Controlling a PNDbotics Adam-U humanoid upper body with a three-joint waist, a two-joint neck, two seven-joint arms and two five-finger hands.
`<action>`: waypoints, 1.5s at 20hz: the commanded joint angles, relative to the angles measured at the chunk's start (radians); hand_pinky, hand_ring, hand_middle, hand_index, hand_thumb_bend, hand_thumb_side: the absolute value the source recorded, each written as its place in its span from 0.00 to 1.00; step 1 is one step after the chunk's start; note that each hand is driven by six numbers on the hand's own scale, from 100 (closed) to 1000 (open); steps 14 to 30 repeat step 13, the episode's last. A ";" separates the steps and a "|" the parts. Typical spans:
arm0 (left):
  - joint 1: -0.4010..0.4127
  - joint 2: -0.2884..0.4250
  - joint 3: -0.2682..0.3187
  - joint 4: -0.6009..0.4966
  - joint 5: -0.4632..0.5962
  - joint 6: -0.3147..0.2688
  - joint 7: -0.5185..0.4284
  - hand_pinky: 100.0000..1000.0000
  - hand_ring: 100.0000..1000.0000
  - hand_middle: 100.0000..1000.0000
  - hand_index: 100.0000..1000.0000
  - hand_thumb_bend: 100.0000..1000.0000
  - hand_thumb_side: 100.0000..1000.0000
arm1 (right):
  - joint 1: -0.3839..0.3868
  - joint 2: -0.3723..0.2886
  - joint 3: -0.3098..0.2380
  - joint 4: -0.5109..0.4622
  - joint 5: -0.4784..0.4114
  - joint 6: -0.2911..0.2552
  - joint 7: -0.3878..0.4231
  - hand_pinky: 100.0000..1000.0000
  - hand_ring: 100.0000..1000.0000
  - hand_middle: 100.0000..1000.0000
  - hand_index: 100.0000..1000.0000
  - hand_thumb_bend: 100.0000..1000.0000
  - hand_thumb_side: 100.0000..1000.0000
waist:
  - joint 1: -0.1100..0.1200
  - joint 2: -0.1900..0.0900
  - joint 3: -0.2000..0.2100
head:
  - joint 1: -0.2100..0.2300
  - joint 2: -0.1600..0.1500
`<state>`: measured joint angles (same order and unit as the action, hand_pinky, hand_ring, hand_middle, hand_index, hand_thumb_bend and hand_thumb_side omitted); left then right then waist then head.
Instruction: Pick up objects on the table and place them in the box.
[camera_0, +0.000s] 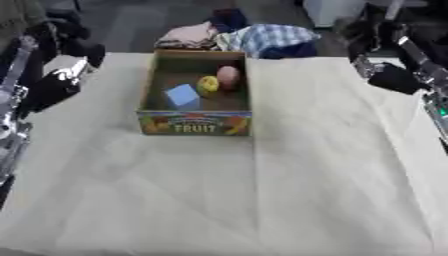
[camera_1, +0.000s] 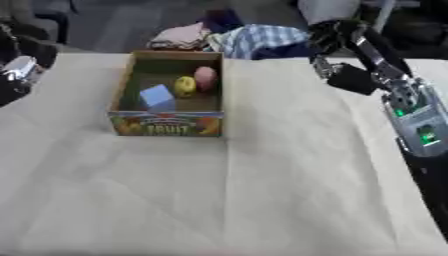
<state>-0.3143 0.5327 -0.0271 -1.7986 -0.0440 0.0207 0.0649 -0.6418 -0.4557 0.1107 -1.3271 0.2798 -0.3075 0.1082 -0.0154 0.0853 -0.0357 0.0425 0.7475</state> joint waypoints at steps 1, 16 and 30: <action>0.011 -0.005 0.029 -0.038 0.019 0.000 0.013 0.68 0.58 0.61 0.68 0.39 0.51 | 0.012 0.001 -0.029 -0.052 -0.034 0.015 -0.056 0.59 0.63 0.64 0.81 0.00 0.57 | 0.000 -0.013 0.001 | 0.000 0.009; 0.084 -0.061 0.050 -0.025 0.037 -0.004 0.021 0.67 0.57 0.60 0.67 0.38 0.55 | 0.139 0.044 -0.086 -0.164 -0.105 0.061 -0.131 0.58 0.62 0.63 0.81 0.00 0.60 | -0.008 -0.002 -0.005 | -0.010 0.021; 0.084 -0.061 0.050 -0.025 0.037 -0.004 0.021 0.67 0.57 0.60 0.67 0.38 0.55 | 0.139 0.044 -0.086 -0.164 -0.105 0.061 -0.131 0.58 0.62 0.63 0.81 0.00 0.60 | -0.008 -0.002 -0.005 | -0.010 0.021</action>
